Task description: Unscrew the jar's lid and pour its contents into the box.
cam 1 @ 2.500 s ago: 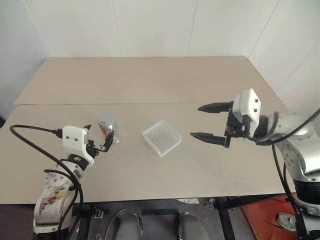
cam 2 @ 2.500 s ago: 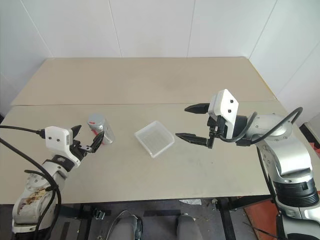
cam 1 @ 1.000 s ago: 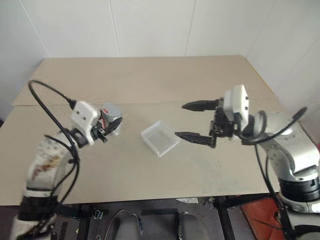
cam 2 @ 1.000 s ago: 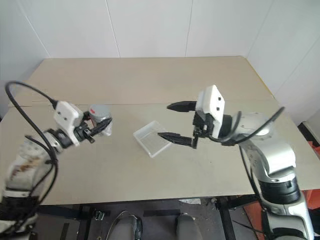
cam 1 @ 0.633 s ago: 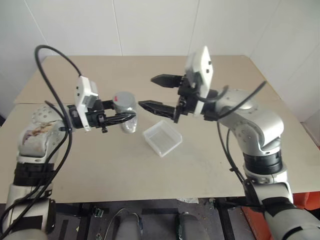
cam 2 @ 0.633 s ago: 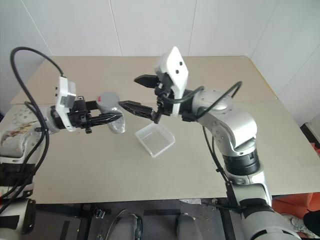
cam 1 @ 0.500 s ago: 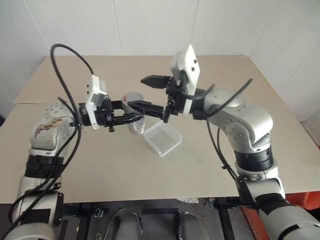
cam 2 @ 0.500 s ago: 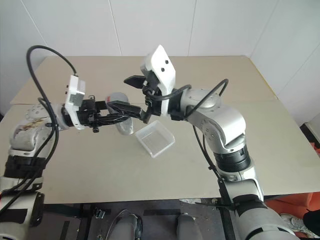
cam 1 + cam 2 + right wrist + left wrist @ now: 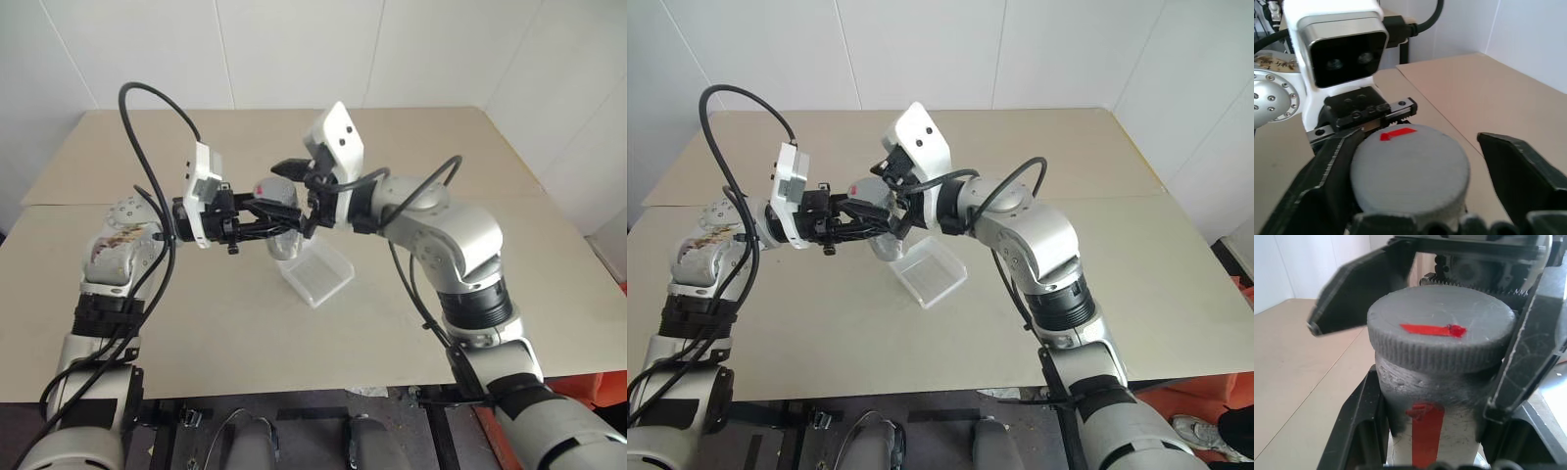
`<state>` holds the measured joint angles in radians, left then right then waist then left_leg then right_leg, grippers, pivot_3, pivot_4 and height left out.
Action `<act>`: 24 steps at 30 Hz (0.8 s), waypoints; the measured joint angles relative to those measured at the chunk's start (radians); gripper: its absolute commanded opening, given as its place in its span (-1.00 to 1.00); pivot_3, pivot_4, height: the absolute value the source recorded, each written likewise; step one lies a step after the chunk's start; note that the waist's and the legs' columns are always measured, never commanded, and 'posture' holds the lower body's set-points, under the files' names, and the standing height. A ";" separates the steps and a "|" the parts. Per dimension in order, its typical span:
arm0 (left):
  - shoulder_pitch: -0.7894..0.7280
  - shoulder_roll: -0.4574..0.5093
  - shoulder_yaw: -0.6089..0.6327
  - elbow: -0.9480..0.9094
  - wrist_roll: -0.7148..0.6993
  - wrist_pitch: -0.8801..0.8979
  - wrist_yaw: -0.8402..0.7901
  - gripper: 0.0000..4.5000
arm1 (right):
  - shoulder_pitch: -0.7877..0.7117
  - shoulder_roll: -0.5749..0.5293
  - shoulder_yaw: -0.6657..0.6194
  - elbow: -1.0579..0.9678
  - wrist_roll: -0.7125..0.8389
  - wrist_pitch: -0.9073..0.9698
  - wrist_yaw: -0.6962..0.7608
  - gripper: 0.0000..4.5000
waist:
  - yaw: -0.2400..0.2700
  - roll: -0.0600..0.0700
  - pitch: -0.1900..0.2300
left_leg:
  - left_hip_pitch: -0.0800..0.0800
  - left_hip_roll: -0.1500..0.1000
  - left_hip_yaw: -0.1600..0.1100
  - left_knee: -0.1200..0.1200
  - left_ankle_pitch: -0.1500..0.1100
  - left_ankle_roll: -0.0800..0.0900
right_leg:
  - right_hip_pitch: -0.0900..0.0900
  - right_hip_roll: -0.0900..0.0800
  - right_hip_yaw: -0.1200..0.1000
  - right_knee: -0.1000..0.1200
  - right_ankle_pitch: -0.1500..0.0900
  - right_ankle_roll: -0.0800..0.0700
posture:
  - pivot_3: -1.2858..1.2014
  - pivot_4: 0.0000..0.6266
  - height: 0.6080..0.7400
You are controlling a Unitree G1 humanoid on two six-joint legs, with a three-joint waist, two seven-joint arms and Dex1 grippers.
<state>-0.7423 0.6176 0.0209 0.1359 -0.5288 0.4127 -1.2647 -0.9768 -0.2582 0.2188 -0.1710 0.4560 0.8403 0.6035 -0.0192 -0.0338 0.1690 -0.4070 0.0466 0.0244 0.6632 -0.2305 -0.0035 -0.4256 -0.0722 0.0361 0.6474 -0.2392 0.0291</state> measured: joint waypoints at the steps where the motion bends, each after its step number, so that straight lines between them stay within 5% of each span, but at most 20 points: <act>1: 0.002 0.002 0.001 0.000 0.000 -0.001 0.001 -0.12 | 0.000 0.003 0.003 0.000 0.000 -0.002 0.004 0.31 | 0.000 0.000 0.000 | 0.000 0.000 0.000 0.000 0.000 0.000 | 0.000 0.000 0.000 0.000 0.000 0.000 | 0.03 -0.52 1.00; 11: -0.003 0.013 -0.004 0.015 0.014 -0.038 -0.054 -0.12 | 0.013 -0.003 0.003 0.001 0.005 -0.033 0.071 0.23 | 0.001 0.000 0.000 | 0.000 0.000 0.000 0.000 0.000 0.000 | 0.000 0.000 0.000 0.000 0.000 0.000 | 0.03 -0.52 1.00; 18: -0.085 0.016 -0.111 0.059 -0.051 -0.060 -0.330 -0.12 | 0.026 -0.075 -0.034 0.174 0.131 -0.238 0.585 0.23 | 0.004 0.000 0.000 | 0.001 0.000 0.000 0.001 0.000 0.000 | 0.001 0.000 -0.001 -0.002 0.000 0.000 | 0.03 -0.52 1.00; 23: -0.106 0.054 -0.170 0.080 -0.093 -0.082 -0.324 -0.12 | -0.052 -0.046 -0.019 0.371 0.102 -0.350 0.763 0.23 | -0.020 0.000 0.000 | 0.001 0.003 -0.001 0.001 0.000 0.000 | 0.000 0.004 0.001 0.000 0.000 0.000 | 0.03 -0.52 1.00; 24: -0.105 0.061 -0.171 0.086 -0.093 -0.088 -0.323 -0.12 | -0.060 -0.034 -0.018 0.400 0.090 -0.374 0.775 0.39 | -0.023 0.000 0.000 | 0.001 0.003 -0.001 0.001 0.000 0.000 | 0.000 0.005 0.001 0.000 0.000 0.000 | 0.03 -0.52 1.00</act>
<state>-0.8477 0.6786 -0.1502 0.2223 -0.6216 0.3246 -1.5880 -1.0370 -0.2918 0.2010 0.2289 0.5462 0.4659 1.3782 -0.0425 -0.0334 0.1693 -0.4064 0.0497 0.0234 0.6644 -0.2305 -0.0034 -0.4261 -0.0675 0.0369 0.6478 -0.2392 0.0291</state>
